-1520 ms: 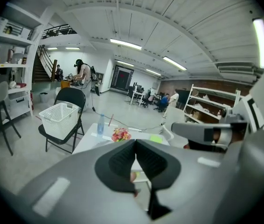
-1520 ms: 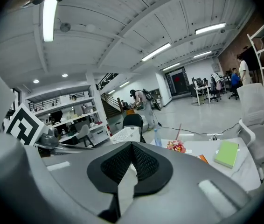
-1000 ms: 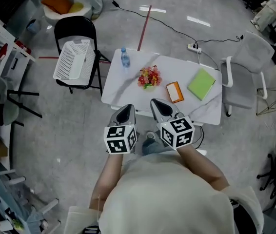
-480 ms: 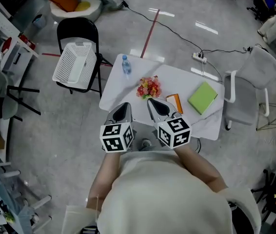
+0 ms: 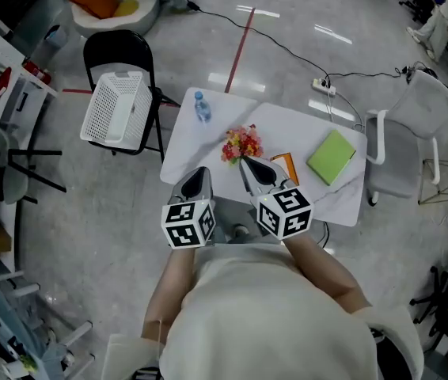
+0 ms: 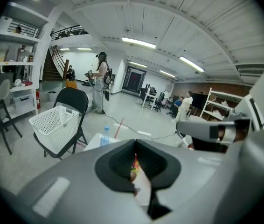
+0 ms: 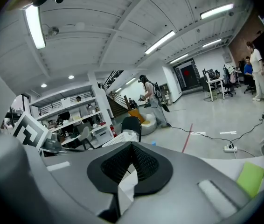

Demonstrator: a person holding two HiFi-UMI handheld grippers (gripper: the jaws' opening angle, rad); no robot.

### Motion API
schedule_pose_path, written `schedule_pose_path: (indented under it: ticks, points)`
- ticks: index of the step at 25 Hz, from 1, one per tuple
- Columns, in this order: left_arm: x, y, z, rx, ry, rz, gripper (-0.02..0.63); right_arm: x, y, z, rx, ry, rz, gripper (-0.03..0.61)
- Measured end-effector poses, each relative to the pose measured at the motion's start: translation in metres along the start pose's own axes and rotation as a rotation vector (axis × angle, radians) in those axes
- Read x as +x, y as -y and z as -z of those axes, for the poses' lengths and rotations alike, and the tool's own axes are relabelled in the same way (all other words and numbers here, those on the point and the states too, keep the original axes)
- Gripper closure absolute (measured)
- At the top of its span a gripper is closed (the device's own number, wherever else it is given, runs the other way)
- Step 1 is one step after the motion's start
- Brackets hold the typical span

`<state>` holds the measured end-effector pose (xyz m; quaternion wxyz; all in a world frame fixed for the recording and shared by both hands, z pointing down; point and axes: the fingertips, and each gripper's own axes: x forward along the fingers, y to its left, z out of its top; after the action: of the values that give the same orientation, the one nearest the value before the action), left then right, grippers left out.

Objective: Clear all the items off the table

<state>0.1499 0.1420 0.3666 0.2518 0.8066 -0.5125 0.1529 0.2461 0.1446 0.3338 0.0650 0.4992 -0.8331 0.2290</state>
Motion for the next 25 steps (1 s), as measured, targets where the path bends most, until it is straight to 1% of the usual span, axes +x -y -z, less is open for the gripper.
schedule_pose_path:
  ticks: [9, 15, 20, 25]
  points:
    - [0.046, -0.05, -0.02, 0.043, -0.053, 0.059, 0.604, 0.057, 0.004, -0.003, 0.049, -0.016, 0.085, 0.58]
    - [0.082, -0.093, -0.035, 0.058, -0.093, 0.089, 0.604, 0.106, 0.002, -0.008, 0.051, -0.046, 0.136, 0.58]
    - [0.109, -0.119, -0.038, 0.07, -0.13, 0.125, 0.604, 0.138, 0.003, -0.006, 0.058, -0.07, 0.175, 0.58]
    - [0.141, -0.141, -0.029, 0.086, -0.181, 0.171, 0.604, 0.17, 0.01, 0.004, 0.098, -0.099, 0.224, 0.58]
